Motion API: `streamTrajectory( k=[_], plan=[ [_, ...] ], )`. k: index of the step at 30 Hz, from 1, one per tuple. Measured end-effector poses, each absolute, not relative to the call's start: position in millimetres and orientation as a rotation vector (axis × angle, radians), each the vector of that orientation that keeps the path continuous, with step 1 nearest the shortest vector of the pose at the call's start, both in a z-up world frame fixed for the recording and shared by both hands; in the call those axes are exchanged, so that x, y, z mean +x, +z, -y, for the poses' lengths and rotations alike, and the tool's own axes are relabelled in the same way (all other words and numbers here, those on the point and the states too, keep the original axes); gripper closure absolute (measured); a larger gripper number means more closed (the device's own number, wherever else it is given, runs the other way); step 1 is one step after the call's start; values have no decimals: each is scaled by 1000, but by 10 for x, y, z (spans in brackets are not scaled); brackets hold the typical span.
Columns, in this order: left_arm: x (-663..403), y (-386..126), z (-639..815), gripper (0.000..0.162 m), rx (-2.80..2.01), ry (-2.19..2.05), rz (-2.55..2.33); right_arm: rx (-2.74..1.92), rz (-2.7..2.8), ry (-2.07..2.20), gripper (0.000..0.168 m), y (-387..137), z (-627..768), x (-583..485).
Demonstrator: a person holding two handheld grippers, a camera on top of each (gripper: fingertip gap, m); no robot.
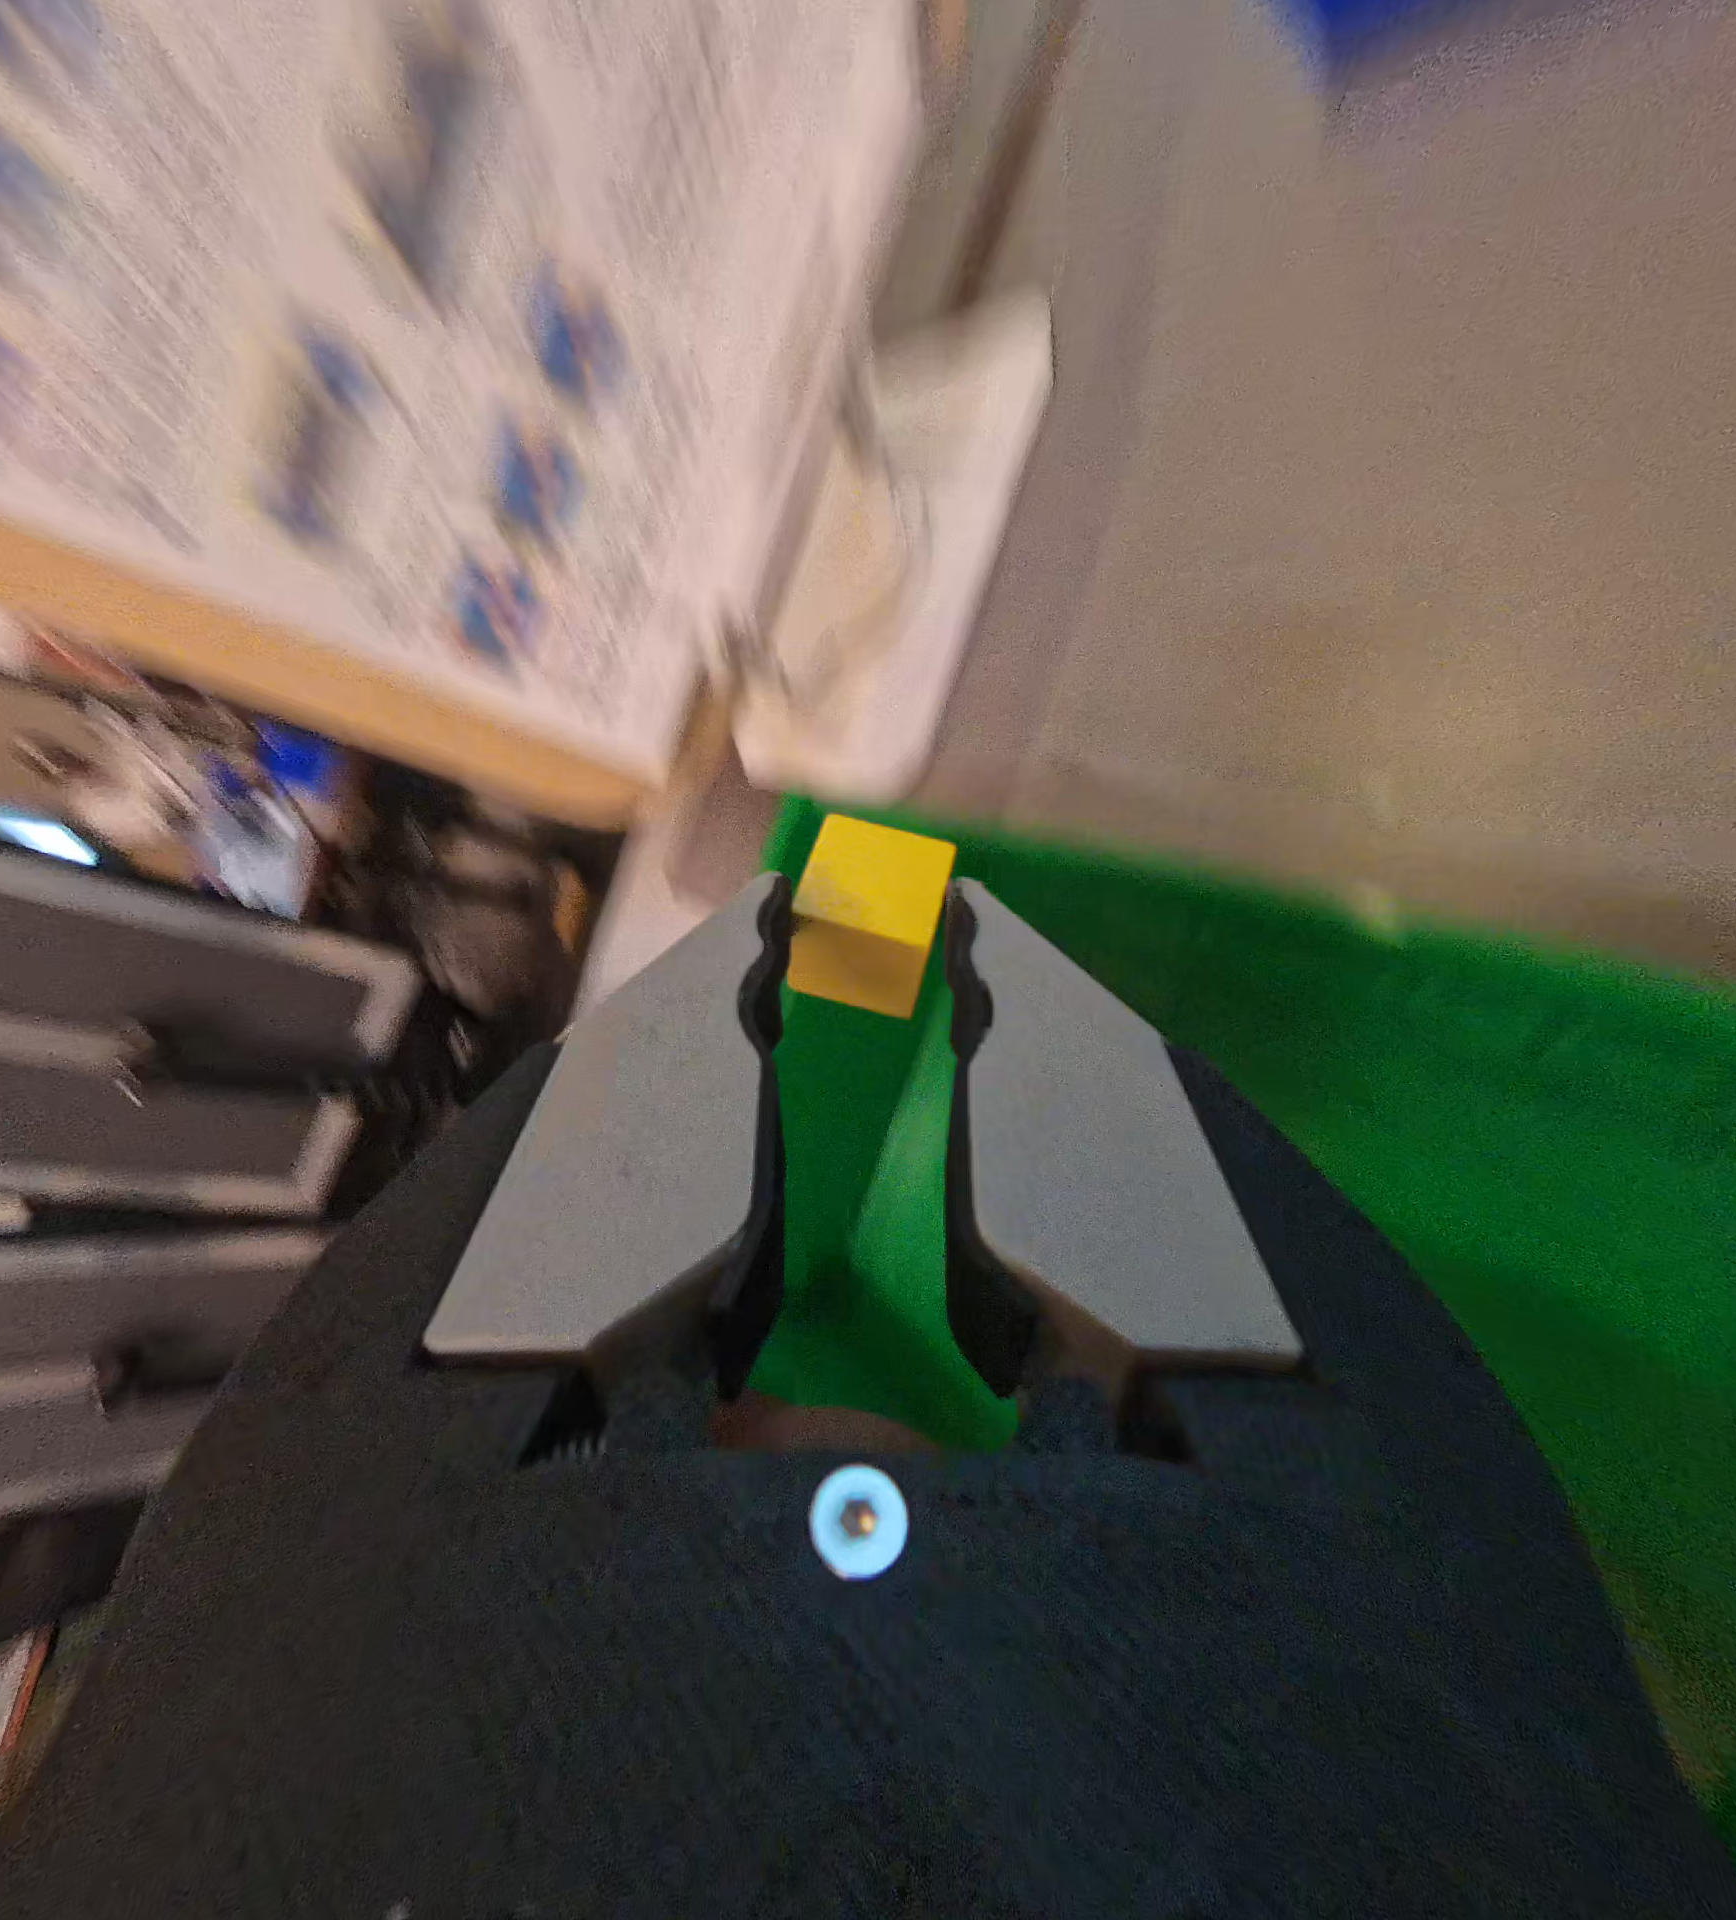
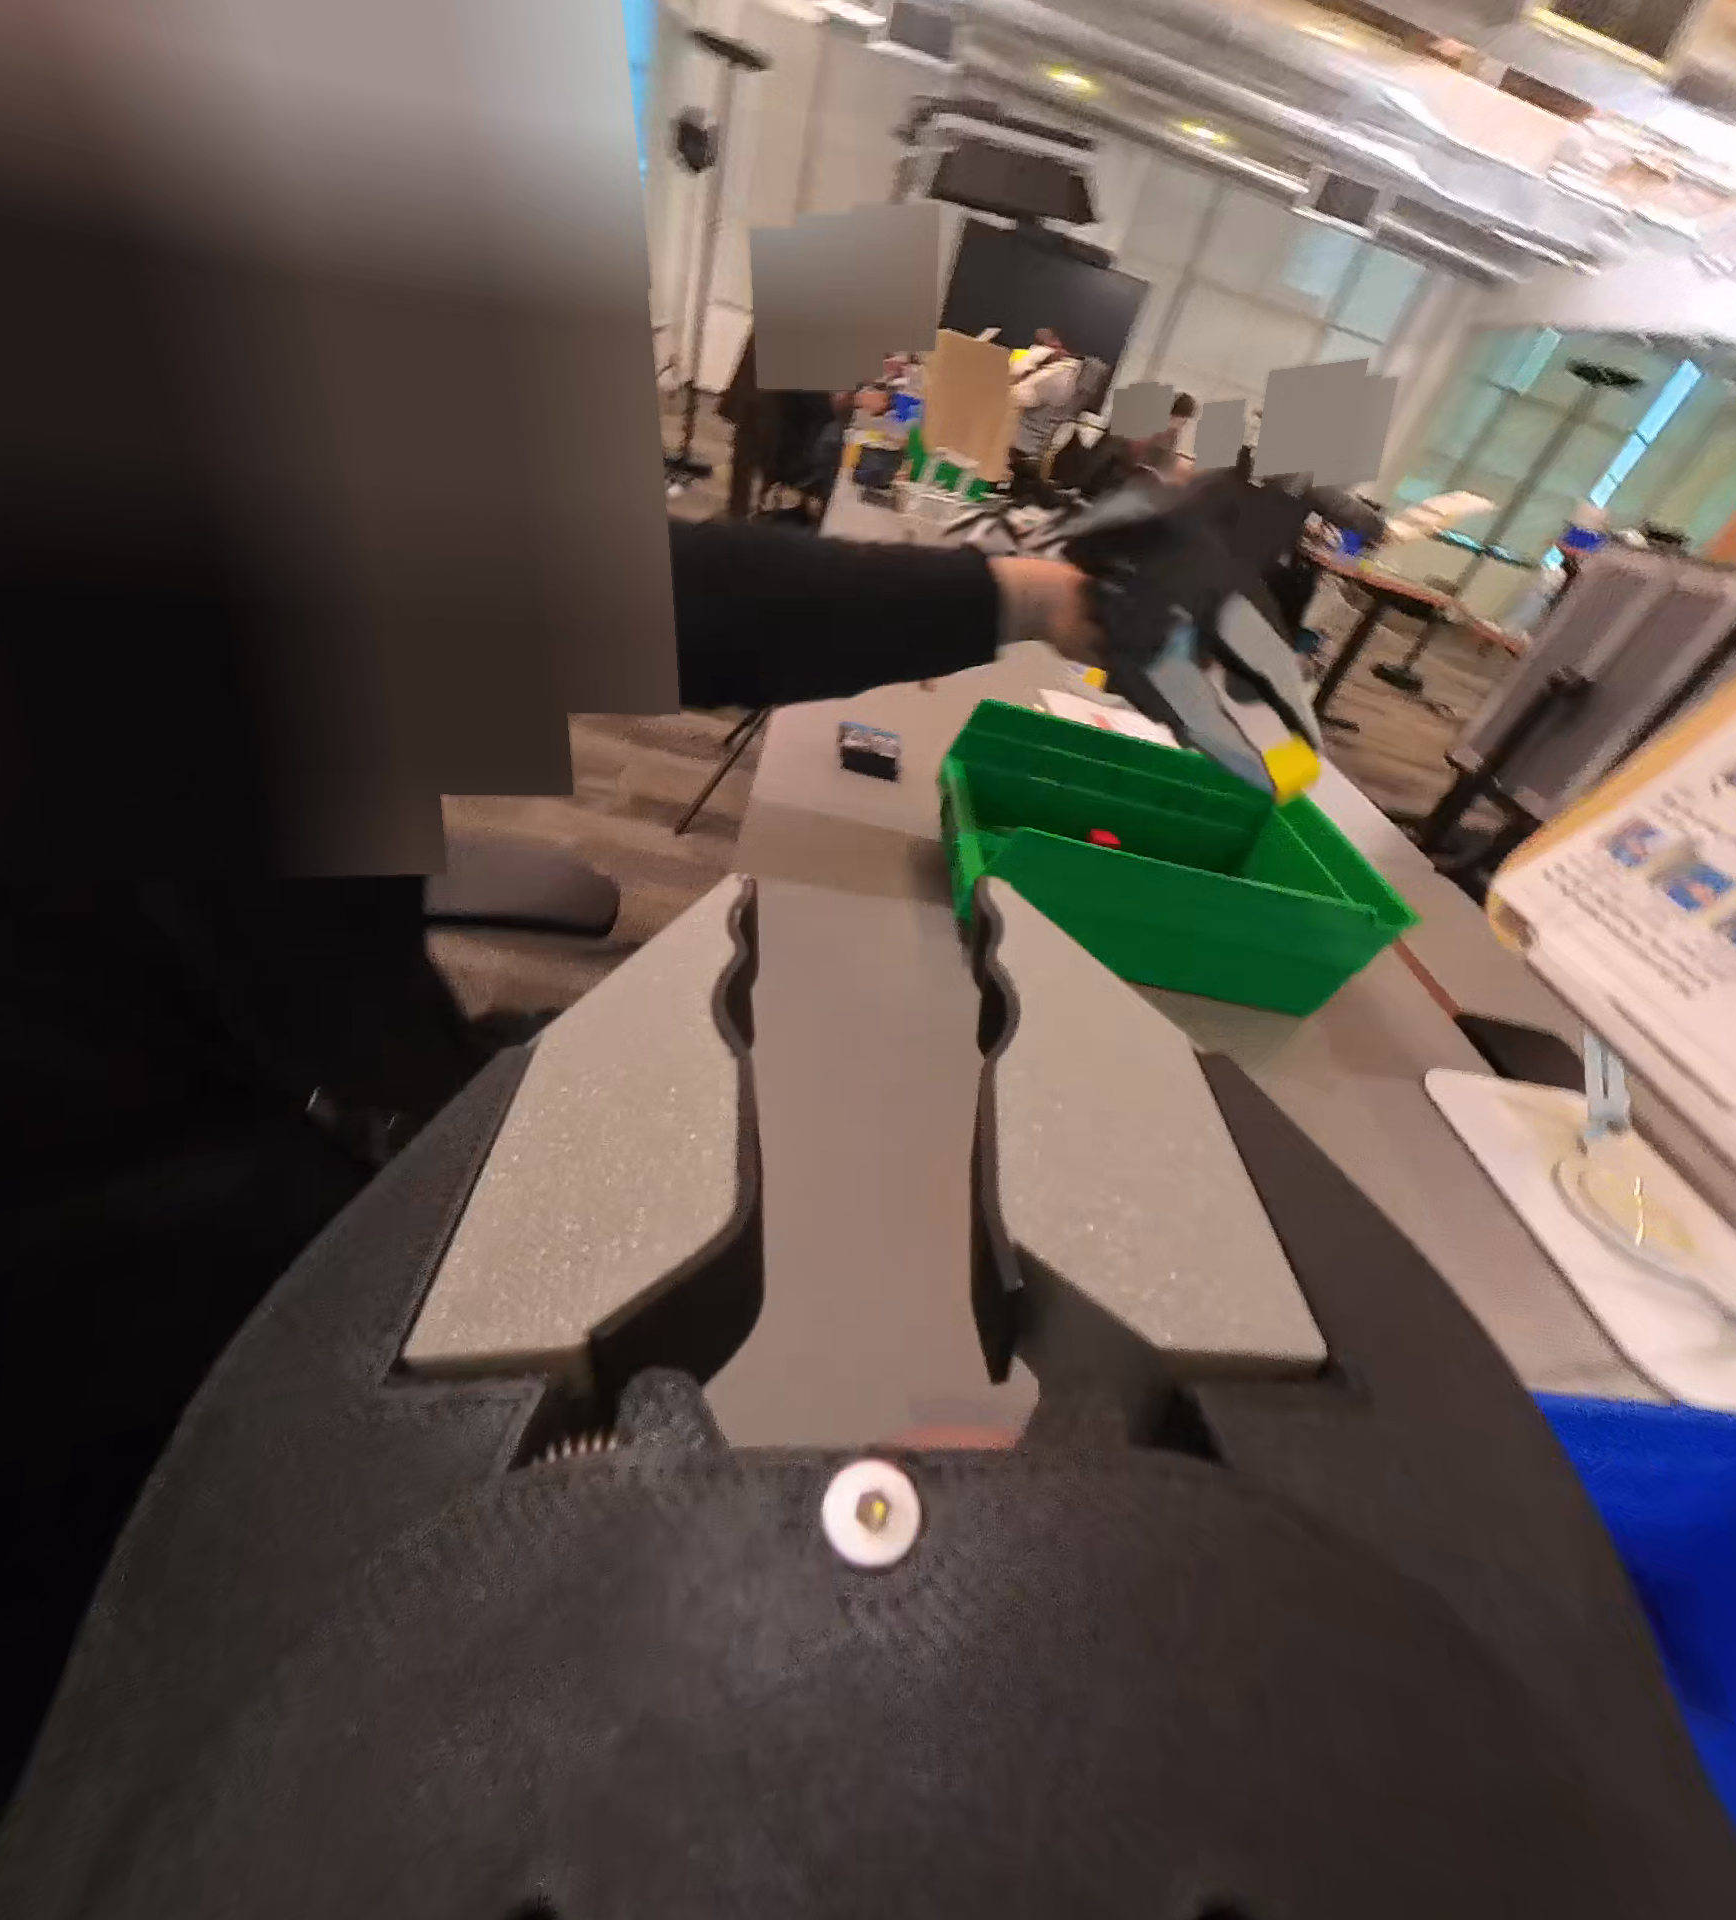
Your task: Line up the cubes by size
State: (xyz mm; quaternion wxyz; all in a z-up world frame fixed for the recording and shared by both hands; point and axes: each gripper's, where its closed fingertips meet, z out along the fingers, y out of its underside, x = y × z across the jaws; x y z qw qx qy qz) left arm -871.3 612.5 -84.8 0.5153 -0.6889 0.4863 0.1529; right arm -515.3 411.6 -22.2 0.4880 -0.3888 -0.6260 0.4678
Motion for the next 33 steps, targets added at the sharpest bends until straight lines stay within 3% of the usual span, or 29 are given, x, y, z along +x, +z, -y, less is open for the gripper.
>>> streamTrajectory(
  k=[3,5,7,18,20,22,26,31,33],
  plan=[
    [-7917,-343,-5570,135,-1318,321,-1085,-1153,1303,1233,123,-137,-4438,-5416],
    [-7437,-232,-5204,135,-1192,285,-1057,-1250,1206,1393,107,-118,-4466,-5606],
    [-6967,-238,-4860,135,-1094,194,-1055,-1306,1172,1535,114,-152,-4379,-5796],
    [-6200,-459,-4265,135,-968,12,-1098,-1476,1139,1607,103,-542,-4324,-6236],
    [-6157,-498,-4247,135,-967,18,-1124,-1457,1150,1649,108,-546,-4287,-6292],
    [-6139,-522,-4250,135,-967,27,-1135,-1427,1204,1686,143,-572,-4209,-6330],
    [-6178,-663,-4319,137,-1033,25,-1169,-1460,1225,1605,144,-675,-4299,-6355],
    [-6446,-830,-4649,158,-1276,154,-1088,-1494,1219,1312,144,-778,-4627,-6229],
    [-6710,-877,-4880,159,-1403,301,-983,-1512,1175,1185,144,-755,-4842,-6080]
  ],
)
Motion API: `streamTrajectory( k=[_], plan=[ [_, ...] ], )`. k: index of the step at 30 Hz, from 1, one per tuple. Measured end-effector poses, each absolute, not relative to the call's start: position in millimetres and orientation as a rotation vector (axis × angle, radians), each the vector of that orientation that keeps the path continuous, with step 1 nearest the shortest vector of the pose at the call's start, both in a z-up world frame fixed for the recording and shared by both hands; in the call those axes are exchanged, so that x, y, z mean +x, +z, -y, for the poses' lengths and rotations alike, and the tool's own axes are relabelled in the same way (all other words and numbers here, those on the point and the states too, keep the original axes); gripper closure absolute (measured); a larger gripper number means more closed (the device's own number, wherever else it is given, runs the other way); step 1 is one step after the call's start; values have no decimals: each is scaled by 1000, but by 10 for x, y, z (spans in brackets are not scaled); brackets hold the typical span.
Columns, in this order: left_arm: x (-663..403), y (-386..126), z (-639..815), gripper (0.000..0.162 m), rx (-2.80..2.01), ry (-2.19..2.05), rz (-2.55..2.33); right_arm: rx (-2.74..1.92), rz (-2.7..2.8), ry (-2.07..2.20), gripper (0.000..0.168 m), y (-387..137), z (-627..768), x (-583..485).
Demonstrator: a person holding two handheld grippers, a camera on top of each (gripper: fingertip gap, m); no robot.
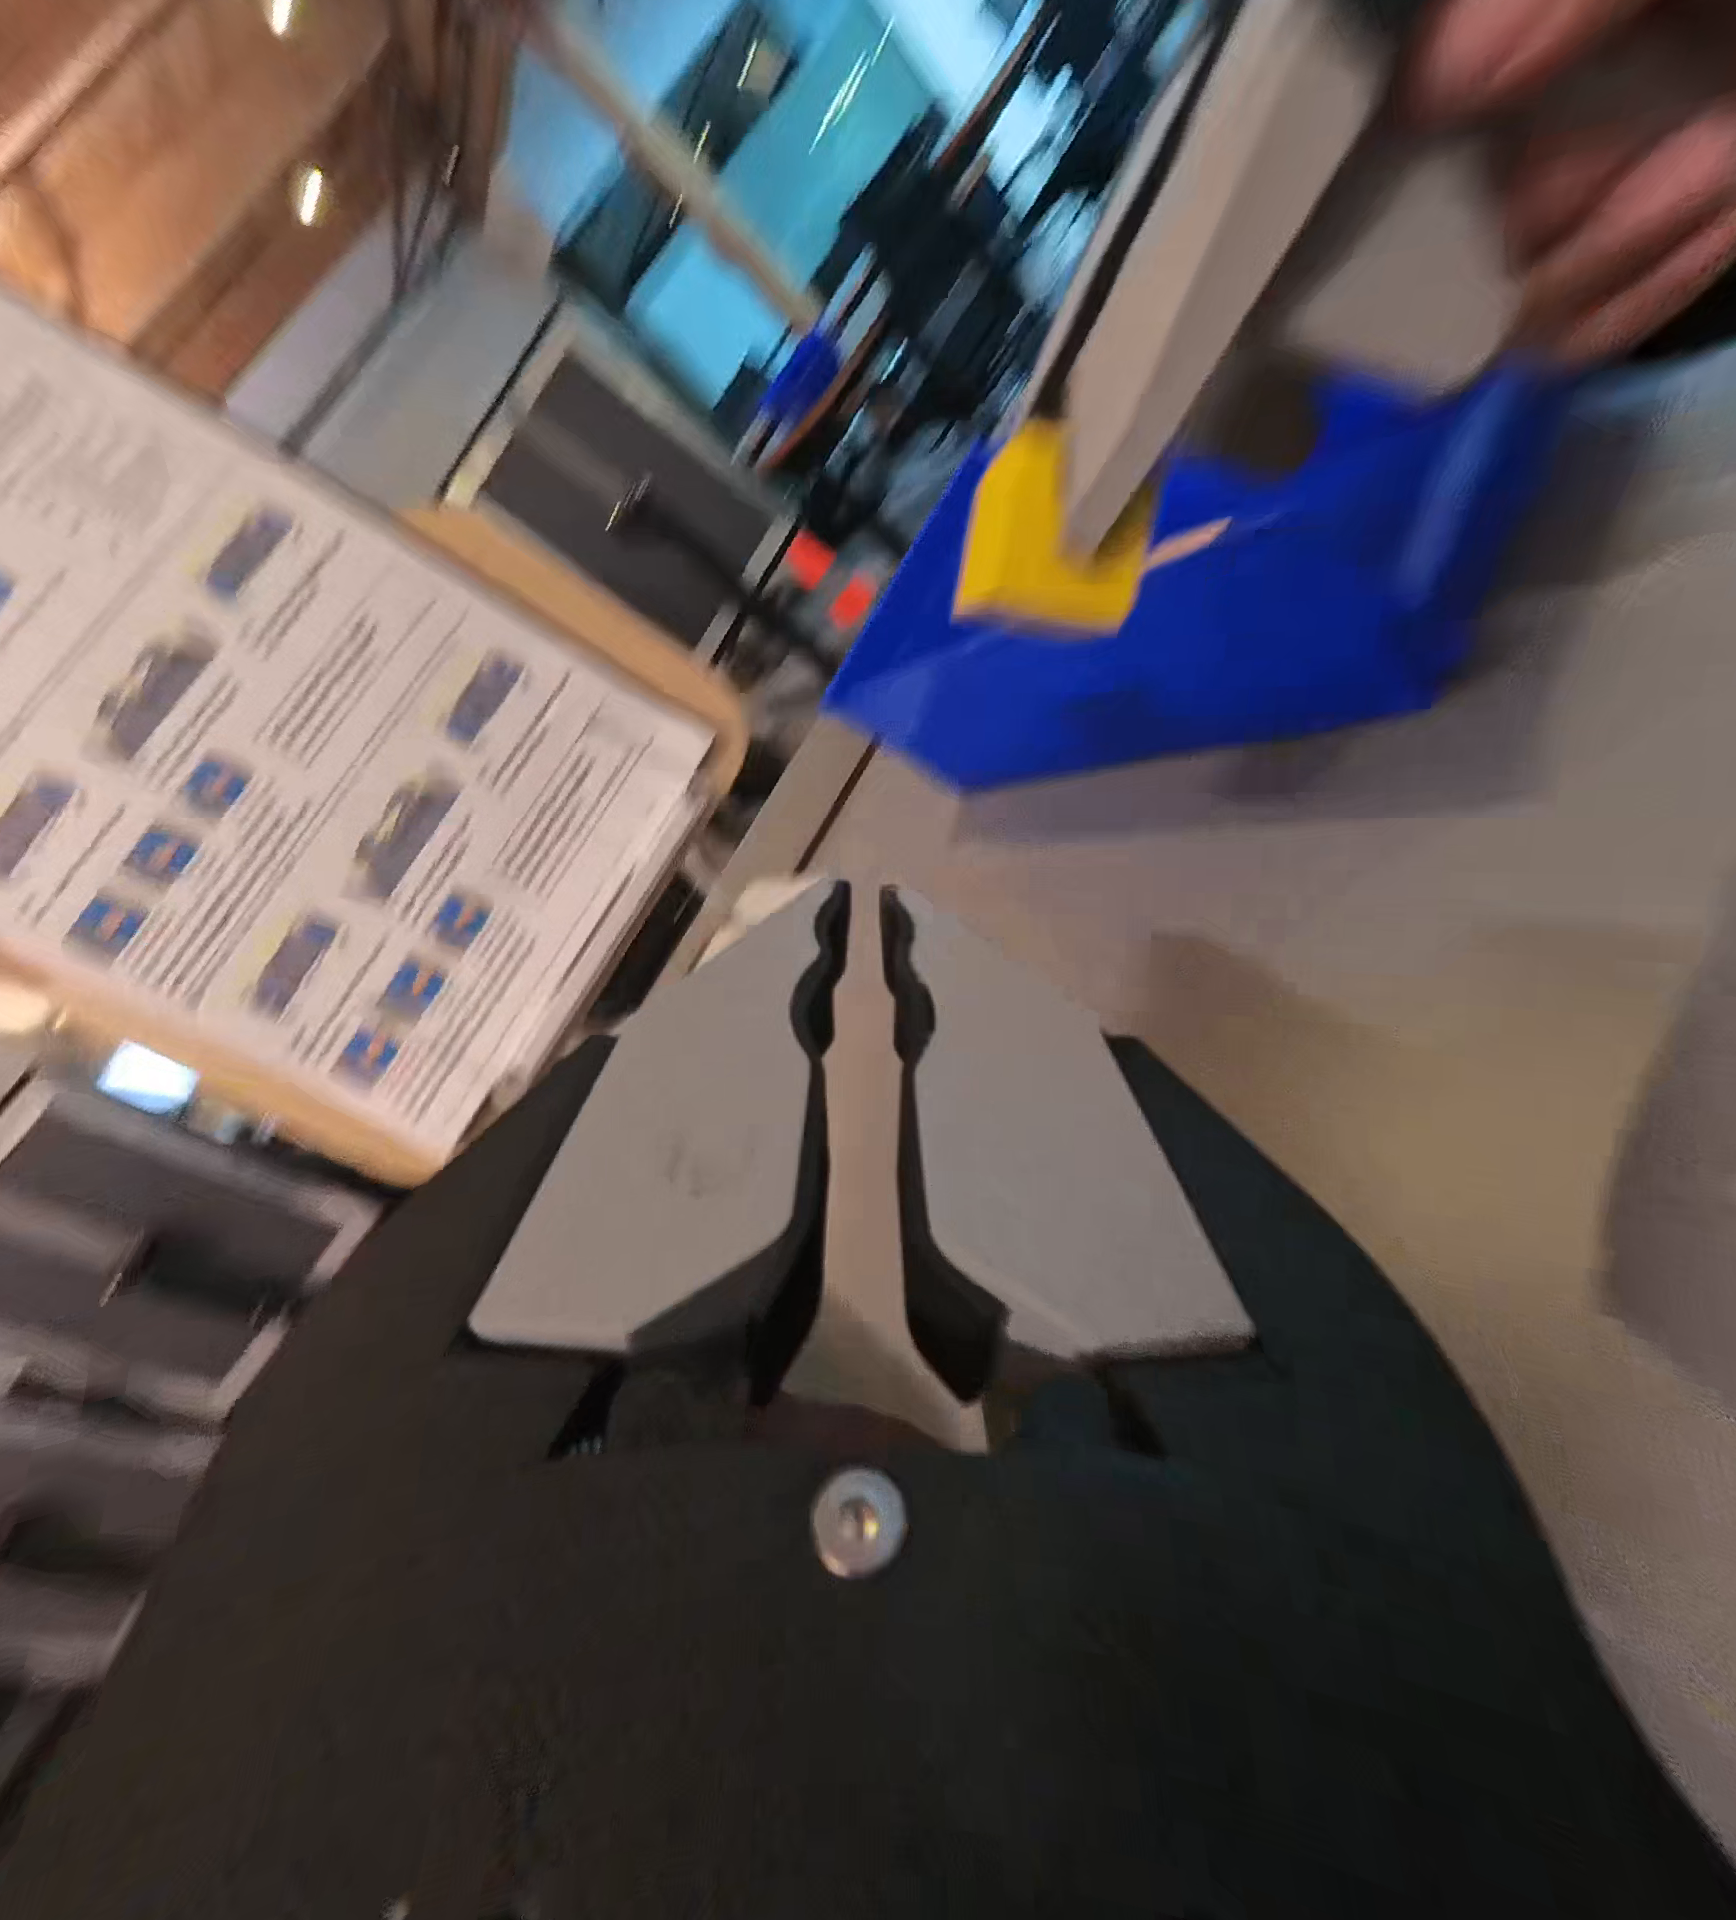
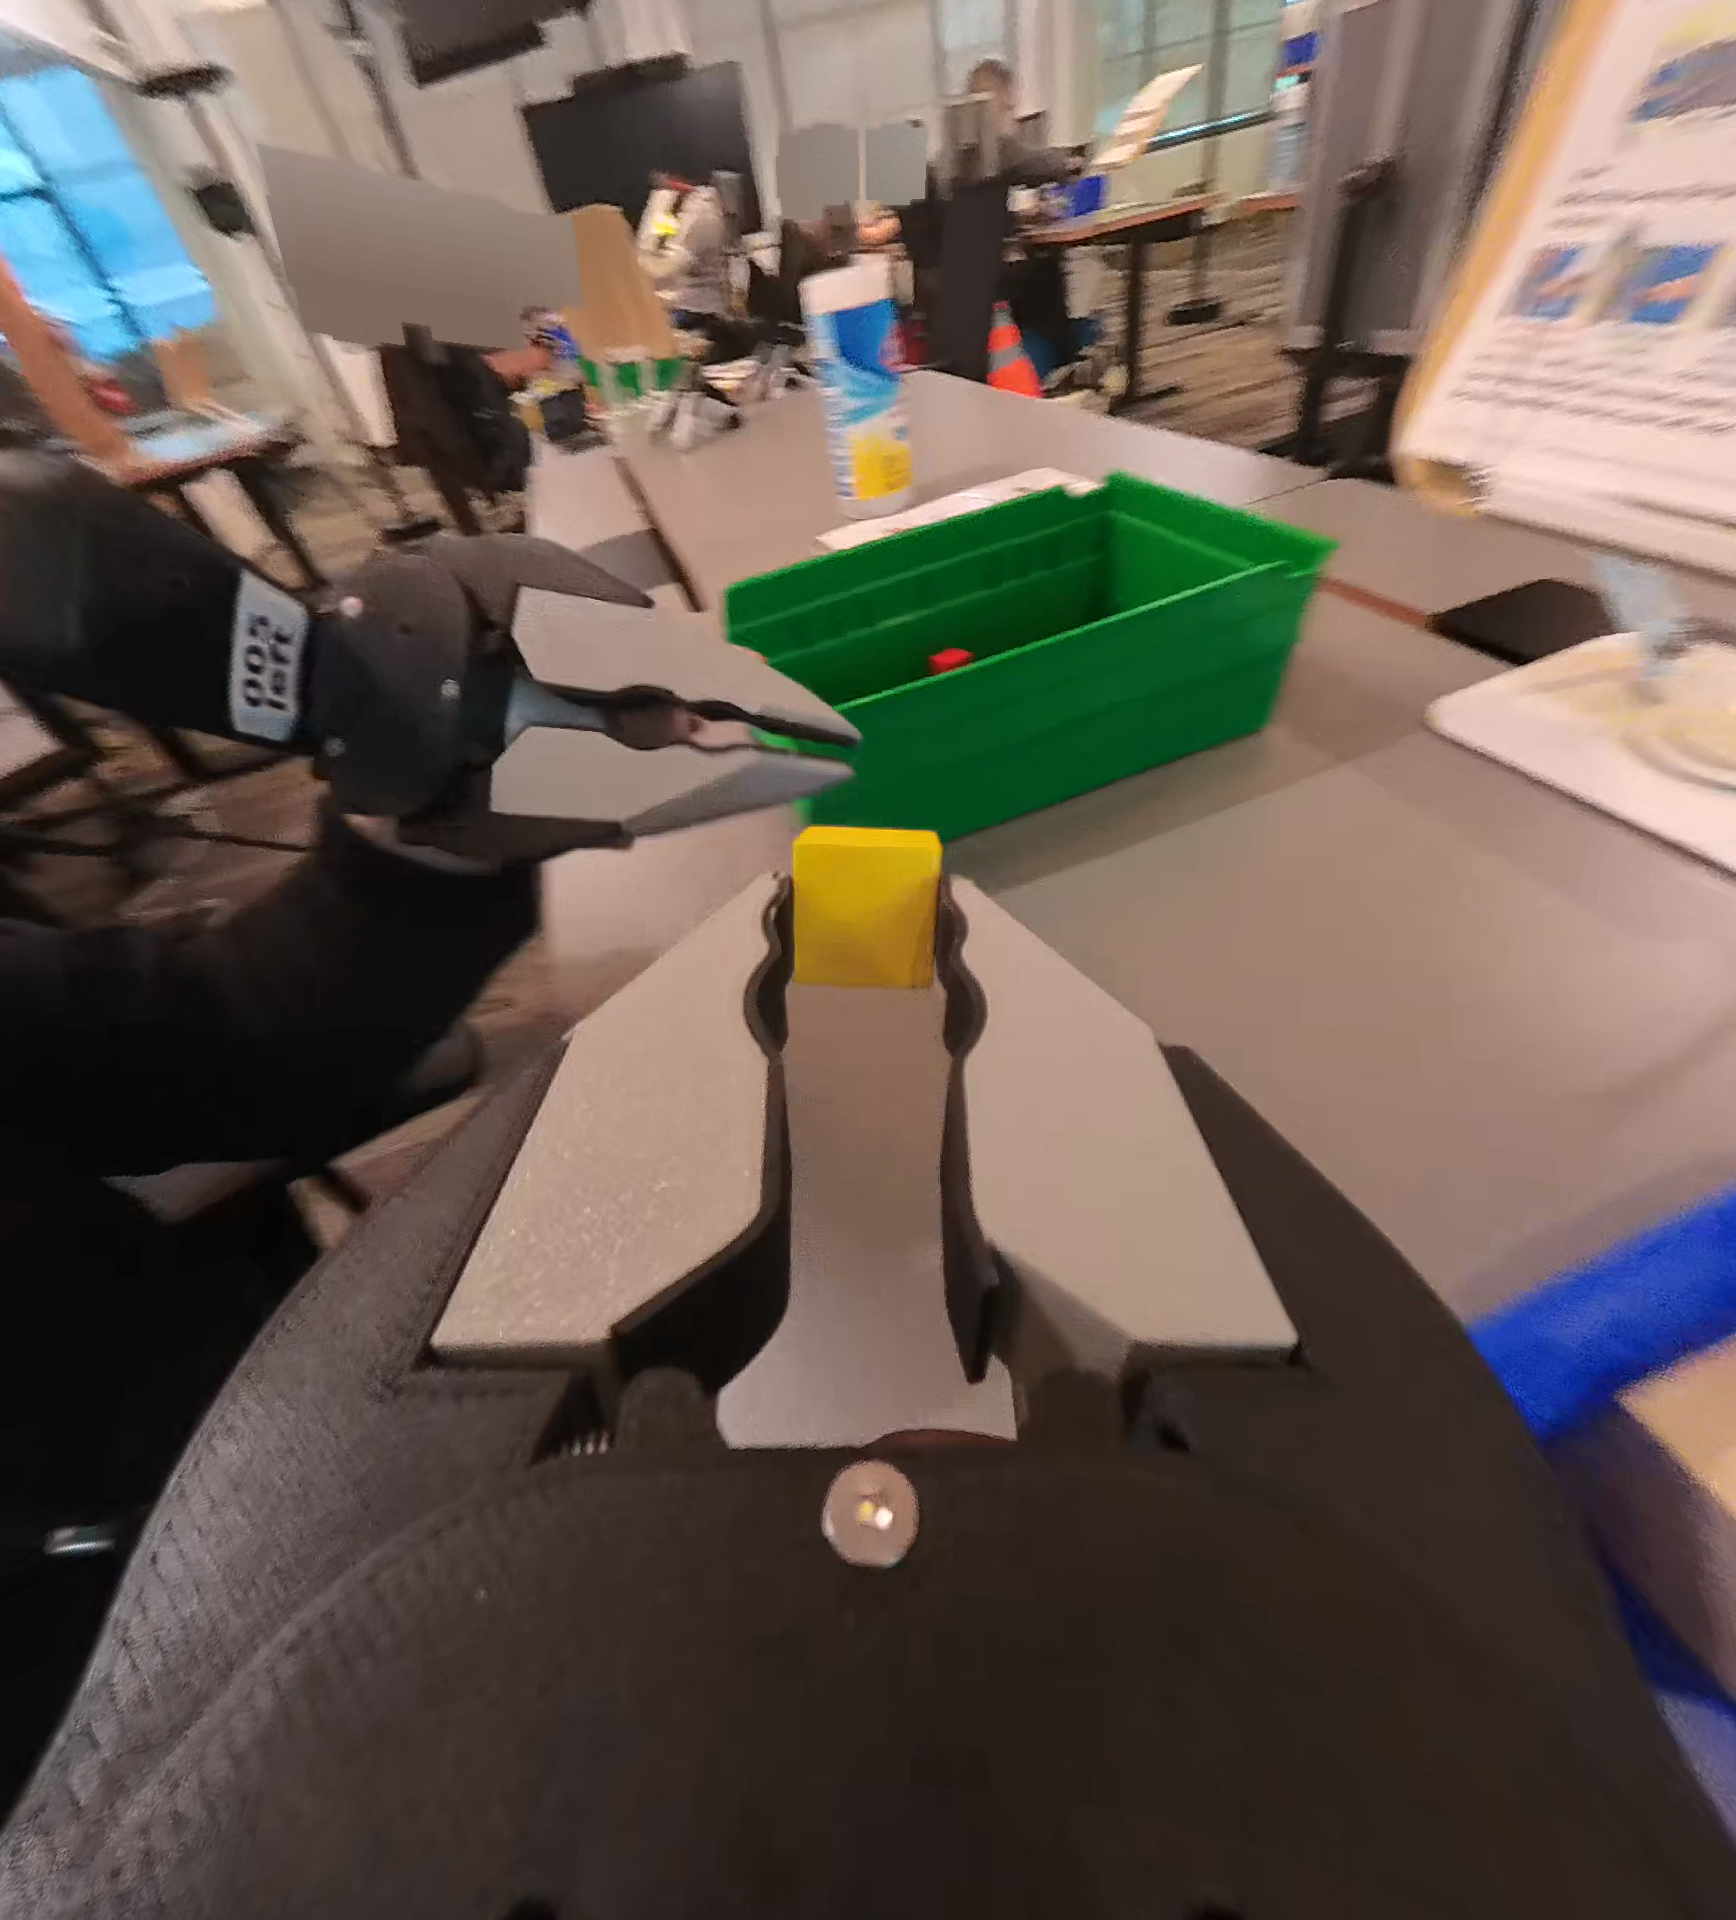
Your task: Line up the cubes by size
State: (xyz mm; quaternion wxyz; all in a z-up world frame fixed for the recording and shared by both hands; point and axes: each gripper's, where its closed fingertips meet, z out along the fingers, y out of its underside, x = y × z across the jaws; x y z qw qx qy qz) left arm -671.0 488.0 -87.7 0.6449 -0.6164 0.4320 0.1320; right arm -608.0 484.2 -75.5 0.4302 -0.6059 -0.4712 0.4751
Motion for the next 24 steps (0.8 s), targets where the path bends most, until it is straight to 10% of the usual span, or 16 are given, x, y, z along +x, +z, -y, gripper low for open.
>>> streamTrajectory(
  k=[24],
  plan=[
    [-7982,-1085,-5302,162,-1767,564,-500,-1673,1328,428,144,-1049,-6017,-4743]
  ],
)
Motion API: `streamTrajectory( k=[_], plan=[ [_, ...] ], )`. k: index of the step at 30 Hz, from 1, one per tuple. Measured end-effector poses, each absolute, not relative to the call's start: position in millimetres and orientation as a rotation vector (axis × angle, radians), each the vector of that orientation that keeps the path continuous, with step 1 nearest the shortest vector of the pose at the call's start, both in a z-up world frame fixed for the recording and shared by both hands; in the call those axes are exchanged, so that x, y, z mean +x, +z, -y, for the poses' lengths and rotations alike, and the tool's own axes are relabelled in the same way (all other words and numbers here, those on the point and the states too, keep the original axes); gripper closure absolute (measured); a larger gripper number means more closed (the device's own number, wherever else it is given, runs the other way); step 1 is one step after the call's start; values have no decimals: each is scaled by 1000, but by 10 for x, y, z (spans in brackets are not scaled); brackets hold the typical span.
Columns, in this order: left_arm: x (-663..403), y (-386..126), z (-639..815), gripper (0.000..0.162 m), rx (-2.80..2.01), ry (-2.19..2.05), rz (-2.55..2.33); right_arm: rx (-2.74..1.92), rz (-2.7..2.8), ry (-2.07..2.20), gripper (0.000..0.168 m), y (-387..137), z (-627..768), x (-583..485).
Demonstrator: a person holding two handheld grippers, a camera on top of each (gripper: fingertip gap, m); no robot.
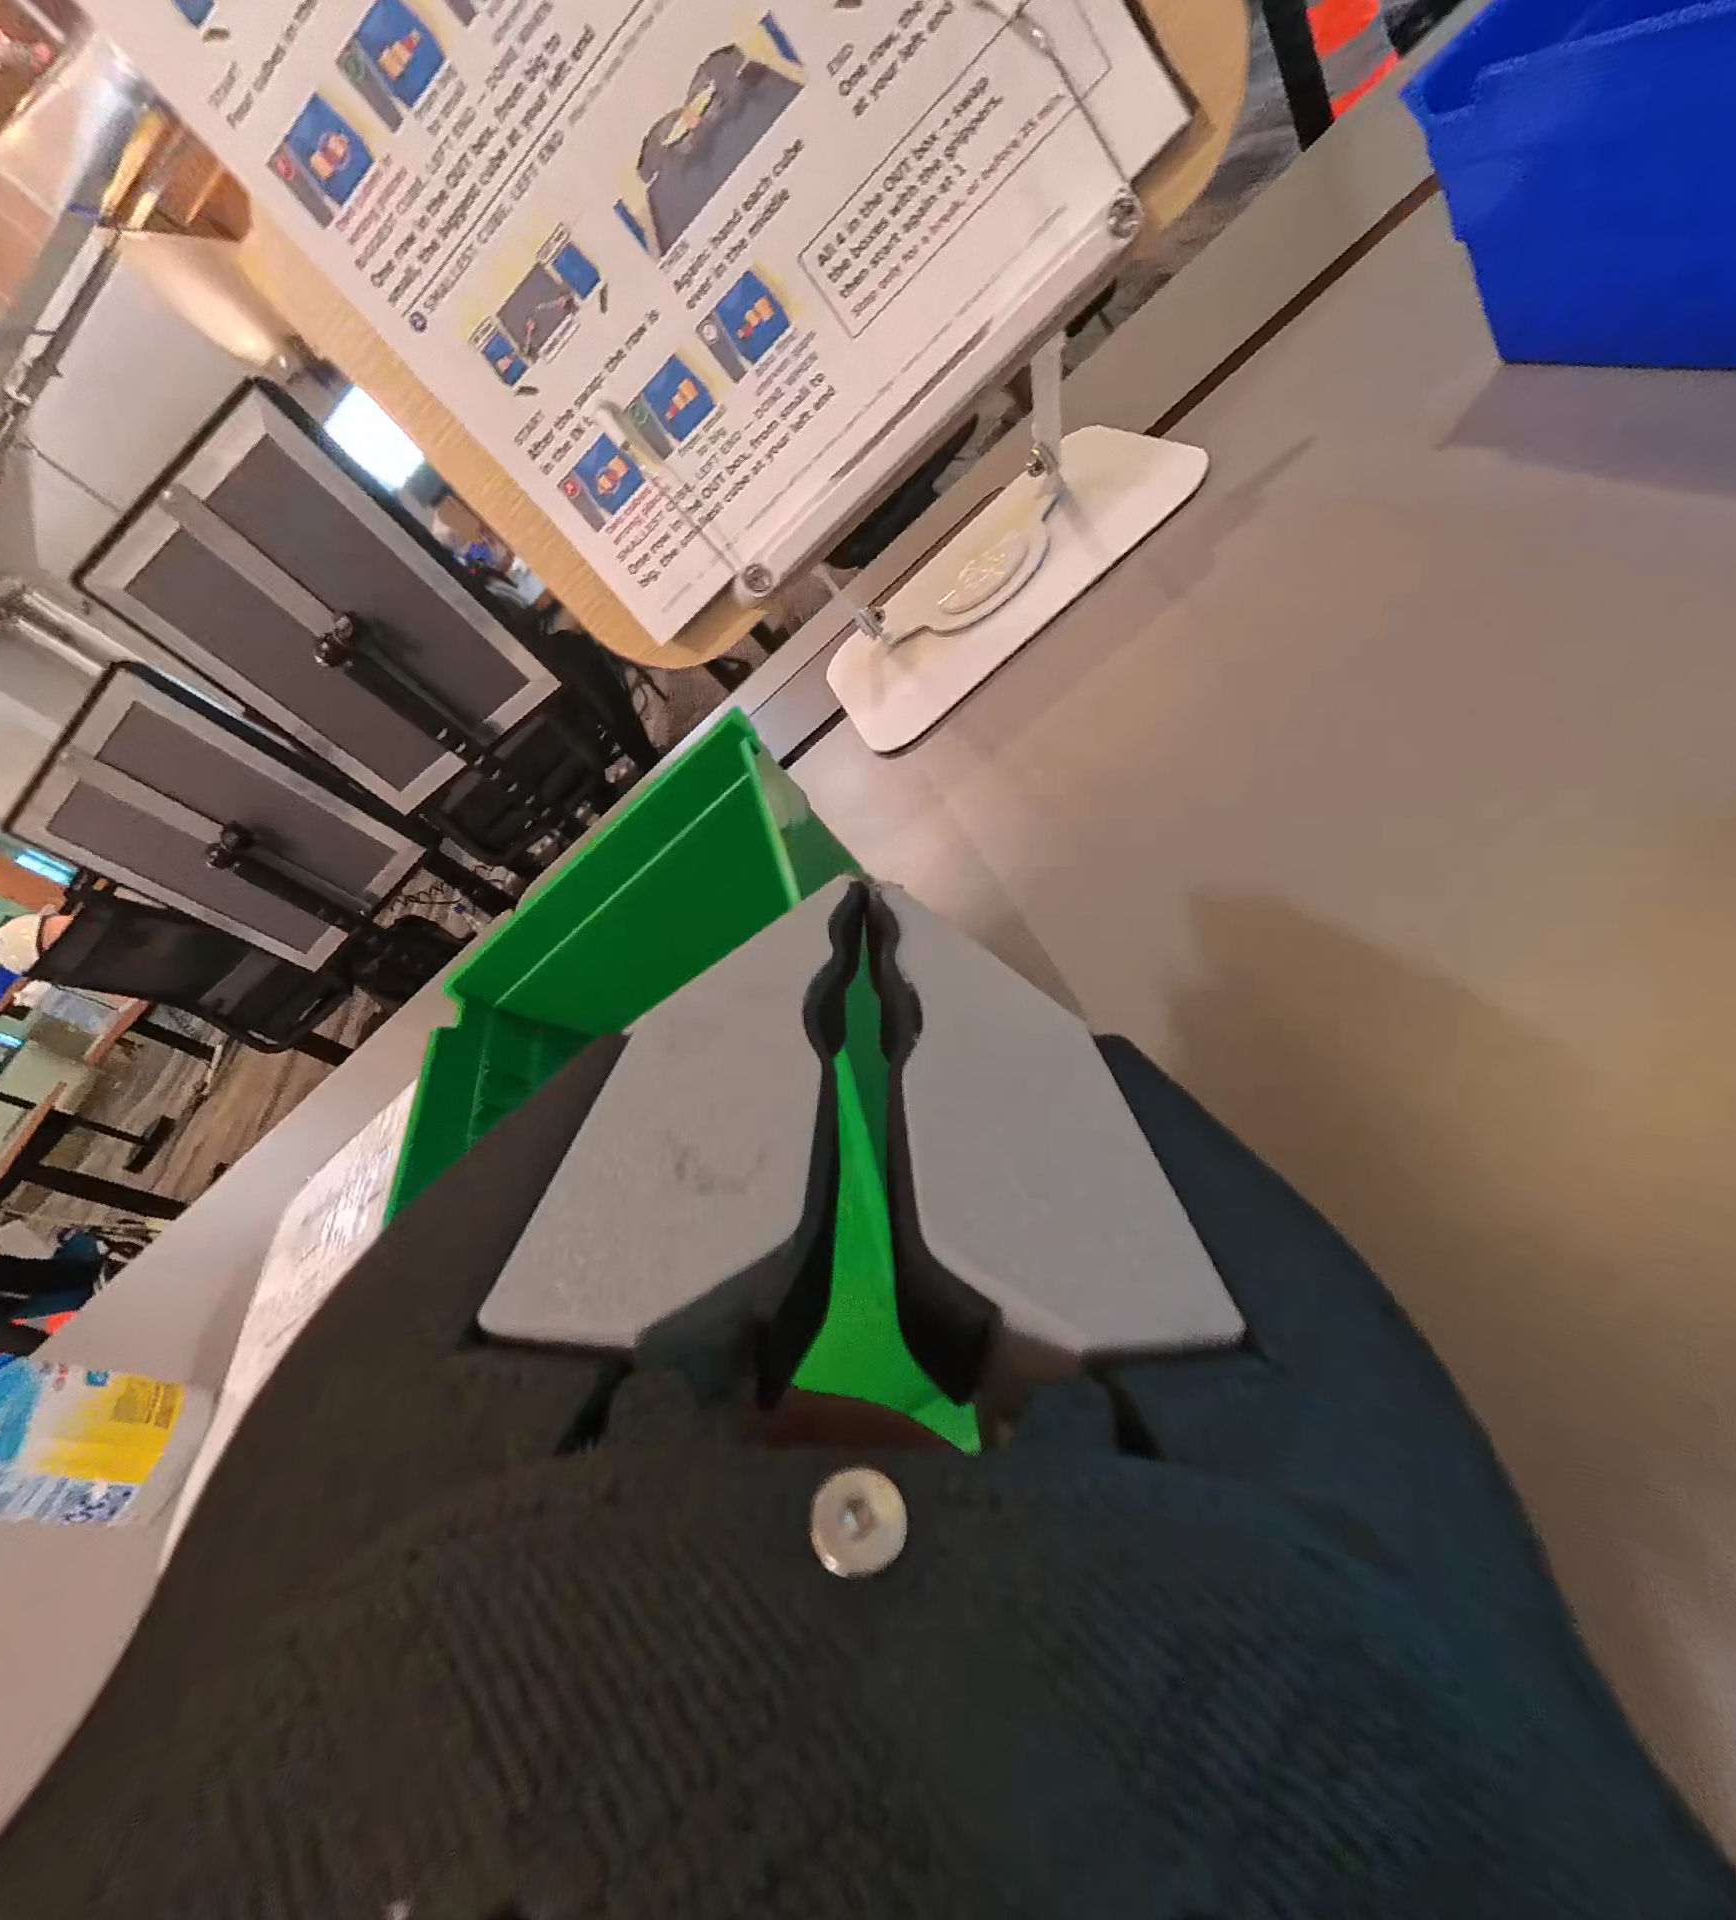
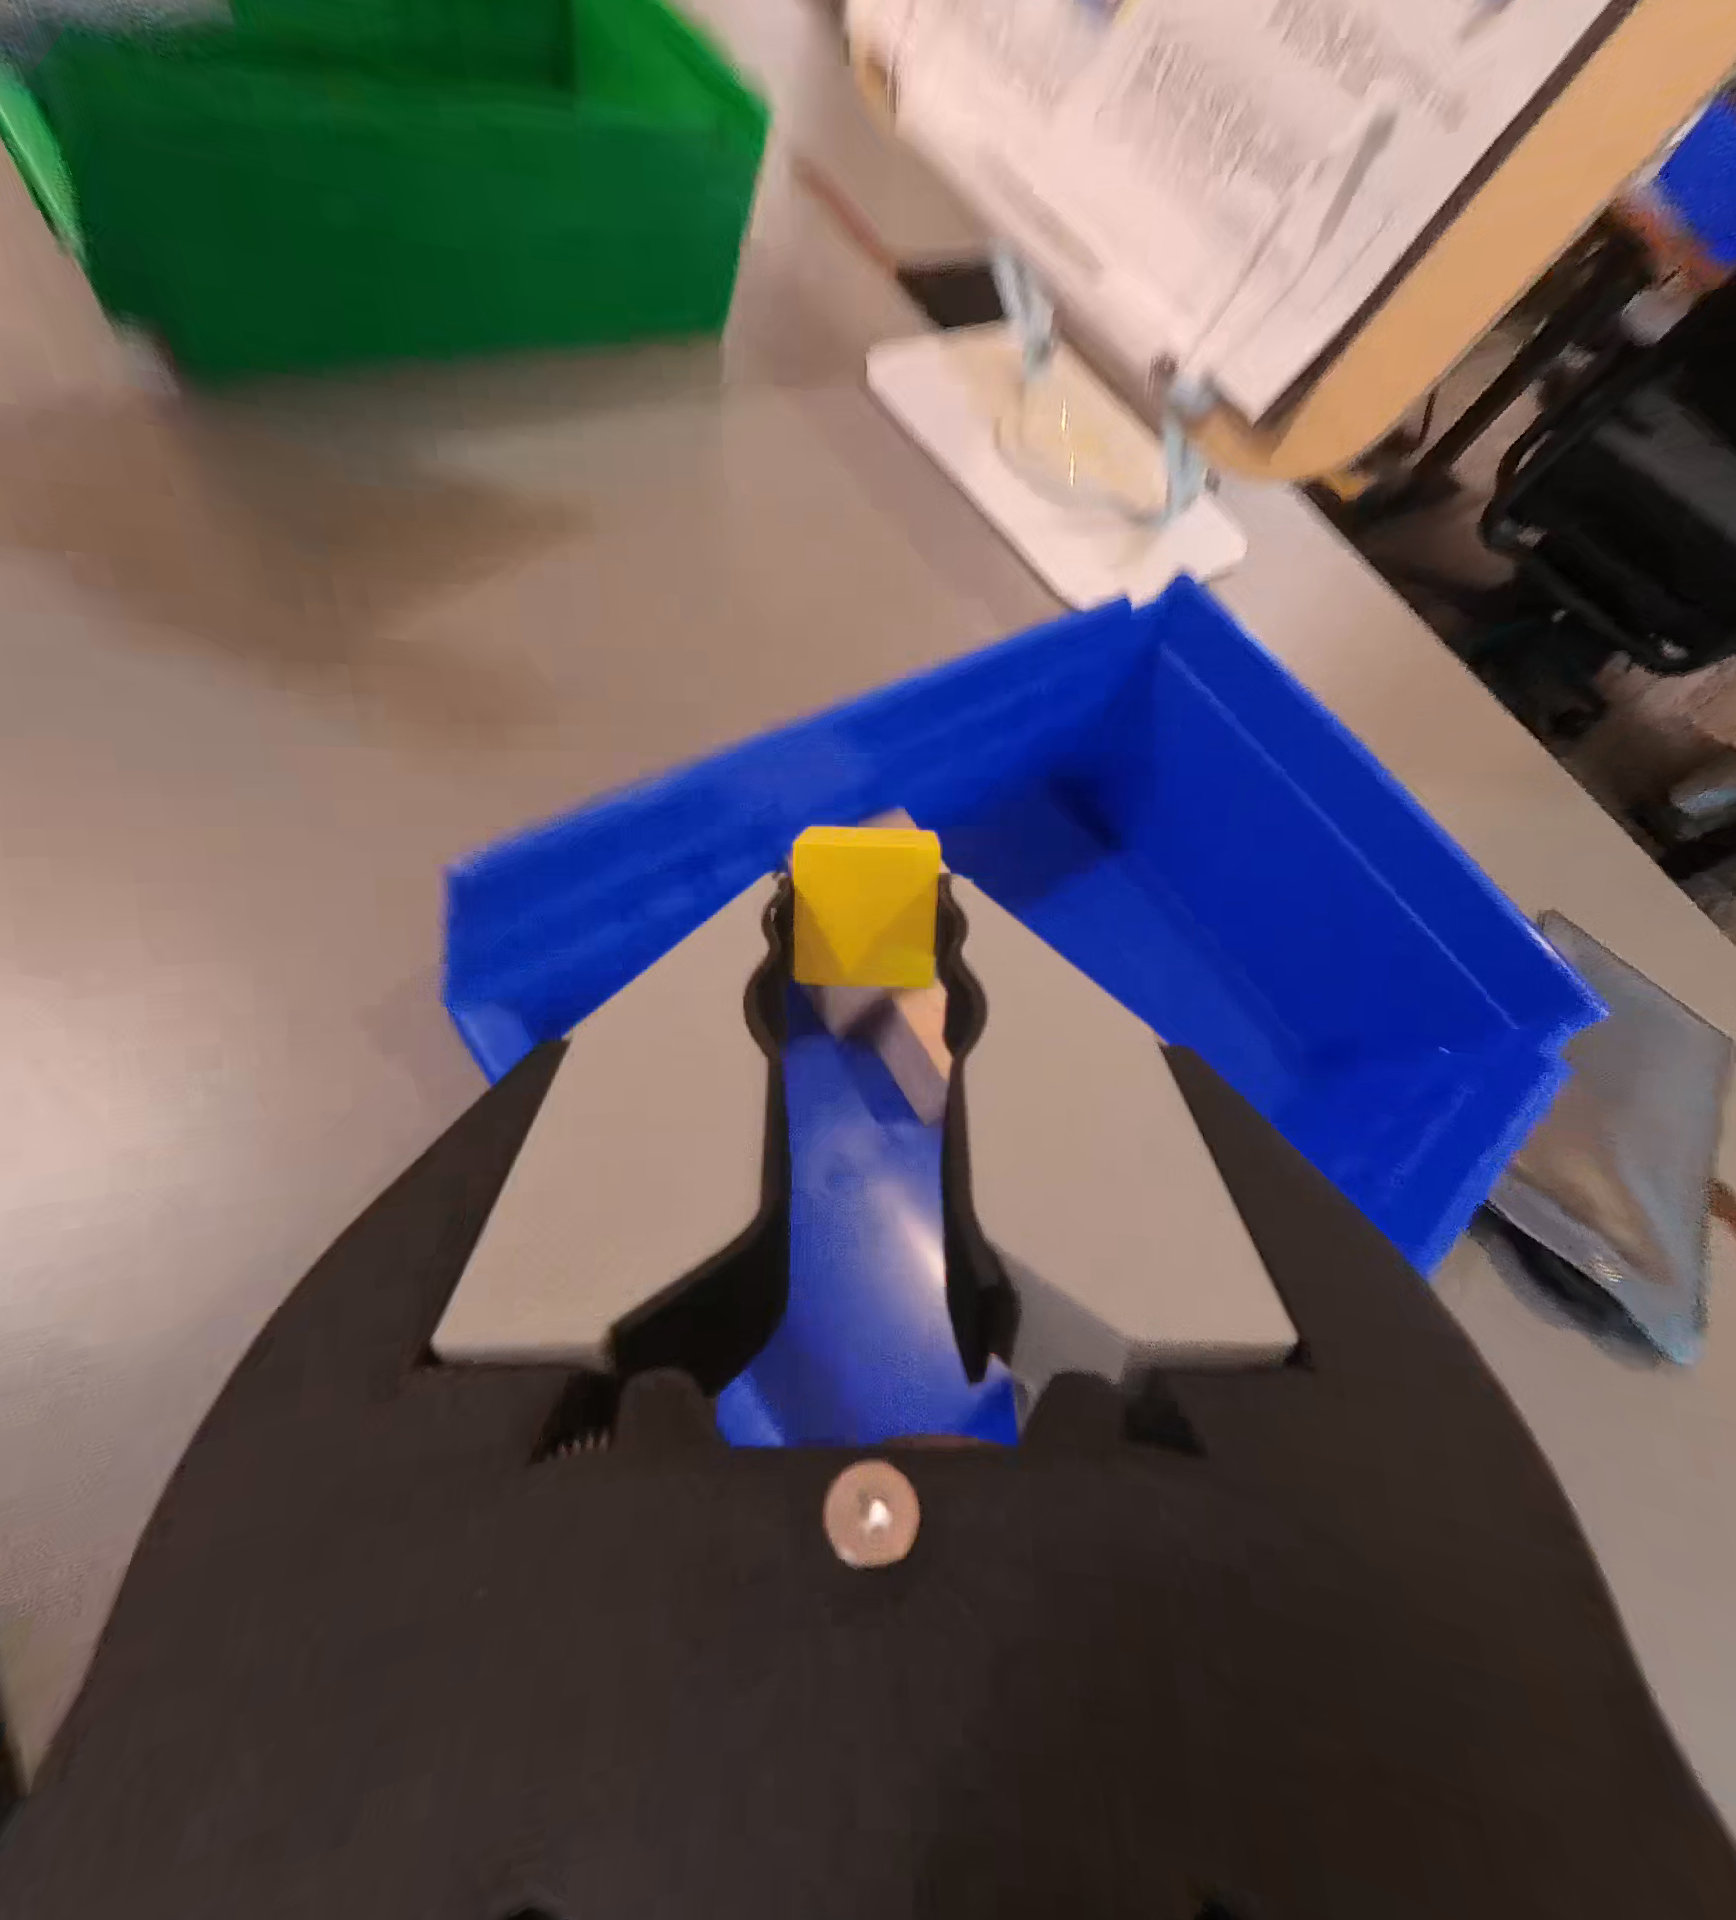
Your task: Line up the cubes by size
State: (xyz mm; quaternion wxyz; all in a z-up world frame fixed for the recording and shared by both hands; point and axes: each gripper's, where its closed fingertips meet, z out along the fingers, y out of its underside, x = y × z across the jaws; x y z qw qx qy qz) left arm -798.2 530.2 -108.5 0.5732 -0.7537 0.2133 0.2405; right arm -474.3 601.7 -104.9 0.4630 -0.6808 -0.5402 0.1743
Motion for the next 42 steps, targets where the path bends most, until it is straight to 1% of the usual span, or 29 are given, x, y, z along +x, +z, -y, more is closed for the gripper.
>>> streamTrajectory(
  k=[2,8,12,16,26,34,39,42],
  plan=[
    [-8039,-1047,-5296,162,-1763,560,-482,-1715,1499,300,144,-1235,-6206,-4601],
    [-8036,-1005,-5302,162,-1747,556,-486,-1739,1921,247,143,-1688,-6434,-4318],
    [-8018,-1070,-5327,162,-1756,565,-514,-1761,2128,62,143,-2027,-6569,-4195],
    [-8052,-1101,-5340,162,-1765,569,-517,-1761,2257,-30,143,-2201,-6637,-4181],
    [-8139,-1160,-5379,162,-1792,566,-510,-1826,2292,41,143,-2339,-6713,-4280],
    [-8112,-1183,-5358,152,-1809,516,-521,-1879,2277,26,143,-2363,-6720,-4273],
    [-8134,-1183,-5322,150,-1816,517,-521,-1886,2201,76,136,-2288,-6731,-4317],
    [-8173,-1177,-5289,145,-1828,505,-515,-1882,2115,81,131,-2144,-6772,-4329]
  ],
)
